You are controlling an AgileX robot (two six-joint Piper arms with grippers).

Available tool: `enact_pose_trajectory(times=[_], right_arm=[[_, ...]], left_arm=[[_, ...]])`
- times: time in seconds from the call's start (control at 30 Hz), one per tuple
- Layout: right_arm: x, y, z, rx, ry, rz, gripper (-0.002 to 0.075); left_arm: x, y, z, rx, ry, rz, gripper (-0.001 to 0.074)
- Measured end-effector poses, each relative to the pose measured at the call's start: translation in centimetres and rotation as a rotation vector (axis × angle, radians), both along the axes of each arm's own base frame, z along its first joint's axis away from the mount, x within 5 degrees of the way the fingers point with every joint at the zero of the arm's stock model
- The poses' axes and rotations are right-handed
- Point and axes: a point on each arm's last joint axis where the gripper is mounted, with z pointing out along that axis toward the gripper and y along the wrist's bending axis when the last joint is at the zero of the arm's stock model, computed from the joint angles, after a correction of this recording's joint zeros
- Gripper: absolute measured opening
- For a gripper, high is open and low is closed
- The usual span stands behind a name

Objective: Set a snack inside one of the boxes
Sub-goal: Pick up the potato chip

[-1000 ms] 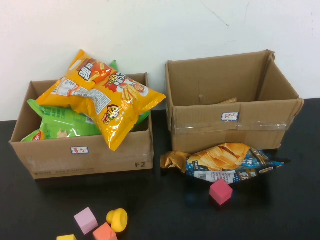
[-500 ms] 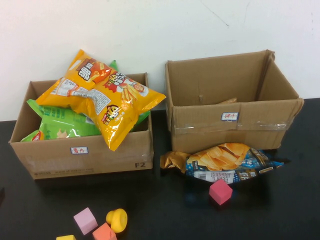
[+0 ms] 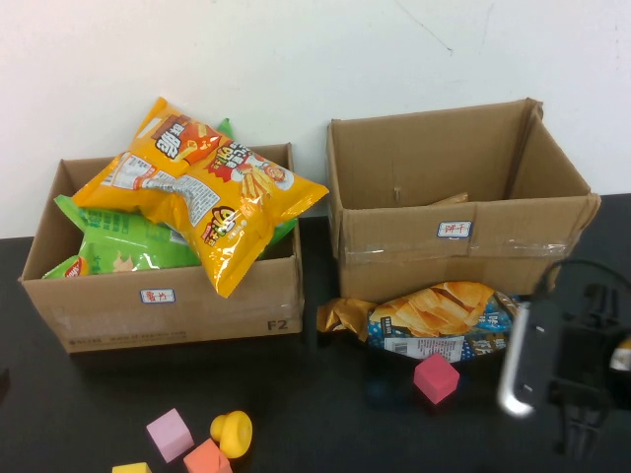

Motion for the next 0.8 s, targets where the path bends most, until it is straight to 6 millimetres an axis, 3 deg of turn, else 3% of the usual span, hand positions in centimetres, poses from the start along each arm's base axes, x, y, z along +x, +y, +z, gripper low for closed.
enact_pose_trajectory(times=[0.13,0.23,0.43,0.8], right_arm=[[2.3,1.2,-1.7,0.036,0.065,-0.065,0.0363],[3.9,2.0,-2.3,0.042,0.105,-0.077,0.0442],[7.5,3.6,-3.7,0.012,0.125,-0.035,0.0475],[10.7,4.8,-7.4,-0.122,0.054,0.123,0.0478]], left_arm=[[0.0,0.0,0.0,-0.005,0.000,0.000,-0.0001],[0.0,0.0,0.0,-0.004,0.005,-0.003,-0.0001],[0.0,-0.1,-0.1,-0.004,0.010,-0.007,-0.0001],[0.0,0.0,-0.5,-0.001,0.019,-0.004,-0.0001]])
